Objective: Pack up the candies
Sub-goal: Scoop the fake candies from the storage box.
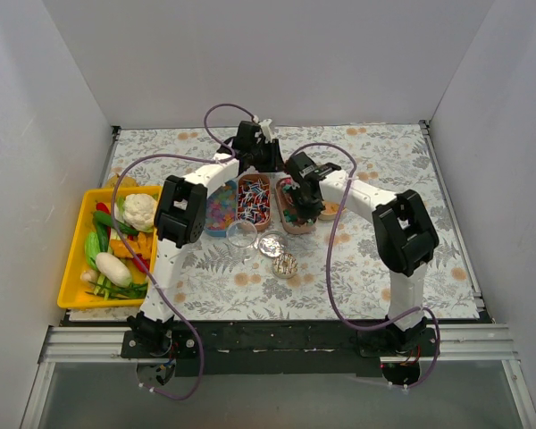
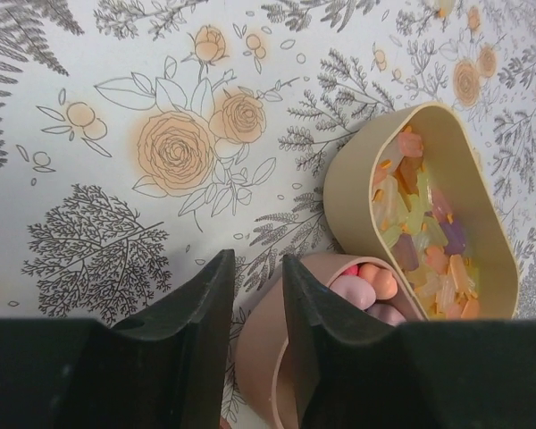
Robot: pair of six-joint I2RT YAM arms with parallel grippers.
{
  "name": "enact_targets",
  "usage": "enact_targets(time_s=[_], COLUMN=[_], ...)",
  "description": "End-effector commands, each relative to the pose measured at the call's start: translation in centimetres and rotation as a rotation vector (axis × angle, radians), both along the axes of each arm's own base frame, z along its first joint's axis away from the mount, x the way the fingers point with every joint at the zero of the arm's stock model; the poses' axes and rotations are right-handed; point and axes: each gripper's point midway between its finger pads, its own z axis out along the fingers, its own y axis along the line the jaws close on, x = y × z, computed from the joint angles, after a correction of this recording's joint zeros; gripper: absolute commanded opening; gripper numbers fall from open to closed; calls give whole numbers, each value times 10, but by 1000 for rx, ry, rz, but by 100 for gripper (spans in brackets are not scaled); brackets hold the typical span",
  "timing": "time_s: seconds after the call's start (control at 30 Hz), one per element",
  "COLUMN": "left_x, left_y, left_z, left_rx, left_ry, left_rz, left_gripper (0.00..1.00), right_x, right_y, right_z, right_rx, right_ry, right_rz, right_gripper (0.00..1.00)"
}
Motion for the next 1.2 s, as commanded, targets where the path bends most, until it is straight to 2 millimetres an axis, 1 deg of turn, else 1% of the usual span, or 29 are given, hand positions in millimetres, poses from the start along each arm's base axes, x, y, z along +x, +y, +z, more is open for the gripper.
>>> enact_targets(time_s=[0.0,0.07,0.1,0.17,0.2,0.23,0.3,0.33,0.37,0.4,0.43,0.5,0.53,0.57,0.6,0.63,0.67,0.7,0.73,0.77,0.8,0.83,0.87,0.9,1.0,1.03,1.1,1.13,1.17], left_x=[19,22,21,23,20,20,16,12,9,7,1,-5,-14,-17,-24,-30,-37,-45,-53,-63,-71,-77,-86,-93,-108,-114,-120,-126,-126], left_y=[12,20,22,30,32,36,44,48,54,58,62,74,80,86,92,99,107,113,119,125,132,139,145,151,166,171,176,178,184], left_z=[104,113,124,133,143,148,149,163,158,162,171,172,179,180,172,171,179,174,169,182,170,167,182,171,179,171,169,163,160], left_rx=[-42,-46,-55,-60,-66,-69,-64,-75,-65,-64,-66,-54,-44,-32,-11,9,19,34,54,51,77,88,76,92,96,117,127,143,166], left_ry=[-176,-185,-195,-199,-210,-213,-203,-217,-197,-196,-189,-167,-152,-145,-121,-107,-117,-98,-74,-89,-63,-52,-78,-53,-62,-44,-38,-16,-12], left_rz=[86,106,112,132,136,151,166,177,188,197,206,229,240,260,276,293,322,335,349,361,384,404,421,441,490,503,512,511,533], left_gripper=[28,30,30,33,34,34,38,39,40,41,45,54,59,66,75,81,86,95,97,98,98,98,98,98,98,98,98,98,98], right_x=[0,-5,-7,-15,-18,-23,-29,-32,-37,-40,-43,-51,-54,-56,-62,-65,-70,-77,-81,-86,-95,-99,-107,-113,-132,-137,-146,-148,-158], right_y=[-2,-5,-4,-8,-8,-11,-12,-14,-16,-16,-17,-18,-18,-16,-13,-11,-9,-5,-3,-2,2,4,6,8,12,13,19,22,22], right_z=[44,50,55,57,64,63,72,73,77,78,80,84,87,94,98,100,106,110,113,118,117,118,121,120,126,130,133,137,137], right_rx=[42,40,48,48,58,58,78,80,87,88,91,93,97,110,119,127,138,150,159,168,171,173,181,181,194,202,213,214,196], right_ry=[-78,-69,-73,-52,-60,-52,-62,-63,-65,-62,-62,-62,-61,-71,-64,-63,-66,-54,-52,-54,-44,-46,-52,-43,-29,-31,-16,-7,22], right_rz=[-19,-19,-16,-12,-7,-5,1,1,5,12,14,24,22,24,37,39,47,65,73,83,107,121,143,155,174,177,192,198,213], right_gripper=[1,1,1,1,1,1,1,1,1,1,1,1,1,1,1,1,1,1,1,1,1,1,1,1,1,1,1,1,1])
